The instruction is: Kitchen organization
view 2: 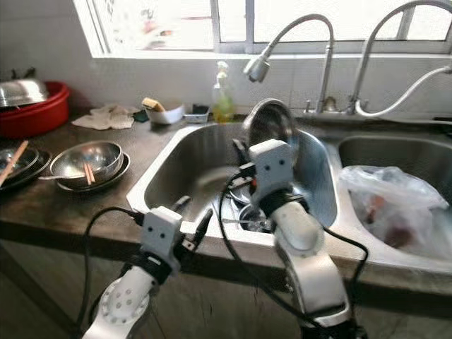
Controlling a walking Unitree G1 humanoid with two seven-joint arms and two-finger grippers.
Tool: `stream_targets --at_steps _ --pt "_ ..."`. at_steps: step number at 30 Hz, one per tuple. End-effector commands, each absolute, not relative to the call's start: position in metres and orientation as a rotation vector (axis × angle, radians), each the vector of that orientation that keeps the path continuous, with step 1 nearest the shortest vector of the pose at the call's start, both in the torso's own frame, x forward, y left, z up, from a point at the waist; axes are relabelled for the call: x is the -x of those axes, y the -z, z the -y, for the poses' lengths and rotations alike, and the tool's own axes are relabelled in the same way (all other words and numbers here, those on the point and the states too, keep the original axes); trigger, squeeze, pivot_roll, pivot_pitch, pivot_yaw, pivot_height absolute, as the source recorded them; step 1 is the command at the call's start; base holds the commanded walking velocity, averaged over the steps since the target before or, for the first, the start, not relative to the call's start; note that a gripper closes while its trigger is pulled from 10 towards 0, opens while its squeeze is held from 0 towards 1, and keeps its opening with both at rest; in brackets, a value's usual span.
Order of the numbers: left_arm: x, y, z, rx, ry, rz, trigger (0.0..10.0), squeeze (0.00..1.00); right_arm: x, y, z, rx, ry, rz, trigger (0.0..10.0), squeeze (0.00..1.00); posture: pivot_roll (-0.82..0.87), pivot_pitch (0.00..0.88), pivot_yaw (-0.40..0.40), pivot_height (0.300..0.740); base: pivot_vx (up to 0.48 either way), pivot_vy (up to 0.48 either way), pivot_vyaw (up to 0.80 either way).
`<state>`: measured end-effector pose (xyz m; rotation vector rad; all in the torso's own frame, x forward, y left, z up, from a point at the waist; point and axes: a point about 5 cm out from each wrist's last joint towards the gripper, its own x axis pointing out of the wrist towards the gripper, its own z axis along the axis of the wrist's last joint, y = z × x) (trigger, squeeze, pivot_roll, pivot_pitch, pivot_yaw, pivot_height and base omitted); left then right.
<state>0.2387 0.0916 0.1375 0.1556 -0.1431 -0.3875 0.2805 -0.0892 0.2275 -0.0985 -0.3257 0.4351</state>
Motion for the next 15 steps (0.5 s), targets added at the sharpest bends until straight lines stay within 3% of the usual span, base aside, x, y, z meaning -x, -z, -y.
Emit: stream_targets --at_steps 1,15 --pt "-0.239 -0.139 -0.085 -0.149 0.404 0.145 10.0 0.00 -0.287 -0.225 0.100 0.117 -0.406 0.292 10.0 0.00 0.02 0.000 -0.005 0.740 0.000 0.000 0.00" --pt "-0.234 -0.140 -0.083 -0.138 0.404 0.143 10.0 0.00 -0.333 -0.219 0.109 0.173 -0.401 0.112 10.0 0.00 0.04 0.007 -0.029 0.740 0.000 0.000 0.00"
